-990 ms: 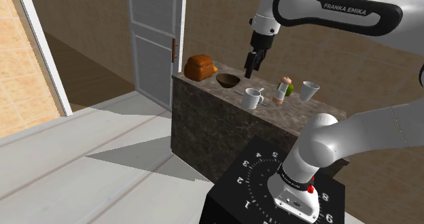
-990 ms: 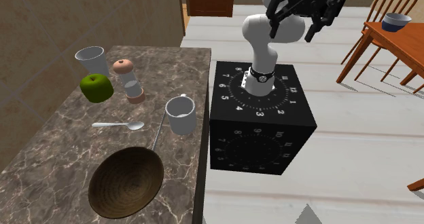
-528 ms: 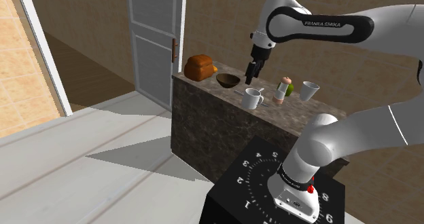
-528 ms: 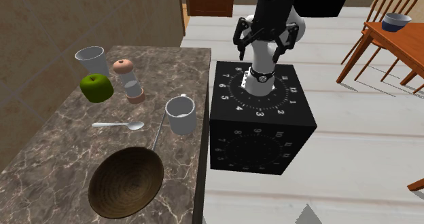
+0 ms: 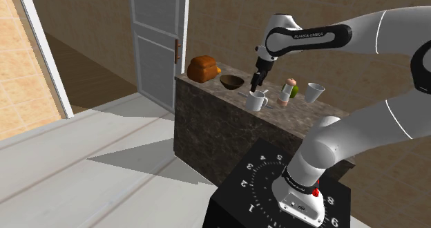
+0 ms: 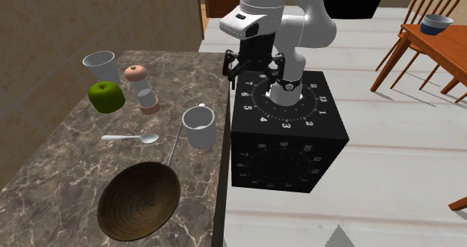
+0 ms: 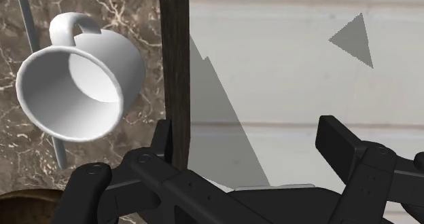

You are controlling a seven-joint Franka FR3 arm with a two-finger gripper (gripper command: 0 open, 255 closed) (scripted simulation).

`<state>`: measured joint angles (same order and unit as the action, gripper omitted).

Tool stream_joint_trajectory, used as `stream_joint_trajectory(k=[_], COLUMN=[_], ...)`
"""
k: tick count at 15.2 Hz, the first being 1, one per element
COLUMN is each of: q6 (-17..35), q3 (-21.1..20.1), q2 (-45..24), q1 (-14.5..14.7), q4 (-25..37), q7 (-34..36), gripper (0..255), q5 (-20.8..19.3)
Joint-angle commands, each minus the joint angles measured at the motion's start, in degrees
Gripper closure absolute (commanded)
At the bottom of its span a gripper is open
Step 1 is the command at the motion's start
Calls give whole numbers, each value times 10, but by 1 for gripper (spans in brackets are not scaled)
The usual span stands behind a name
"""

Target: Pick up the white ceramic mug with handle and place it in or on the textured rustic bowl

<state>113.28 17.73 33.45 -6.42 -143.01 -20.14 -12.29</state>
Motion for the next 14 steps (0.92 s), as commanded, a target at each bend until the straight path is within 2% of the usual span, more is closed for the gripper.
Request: stream_joint_trajectory(k=[1,5,9,14], q6=[33,96,154,198], q3=[25,77,128,142], q2=[-35,-105,-187,-226], q1=[-2,-3,4,9], q4=[5,16,39,31], q7=[-23,-73,-135,-157], gripper=[0,0,0,0], q5=[-1,8,42,63])
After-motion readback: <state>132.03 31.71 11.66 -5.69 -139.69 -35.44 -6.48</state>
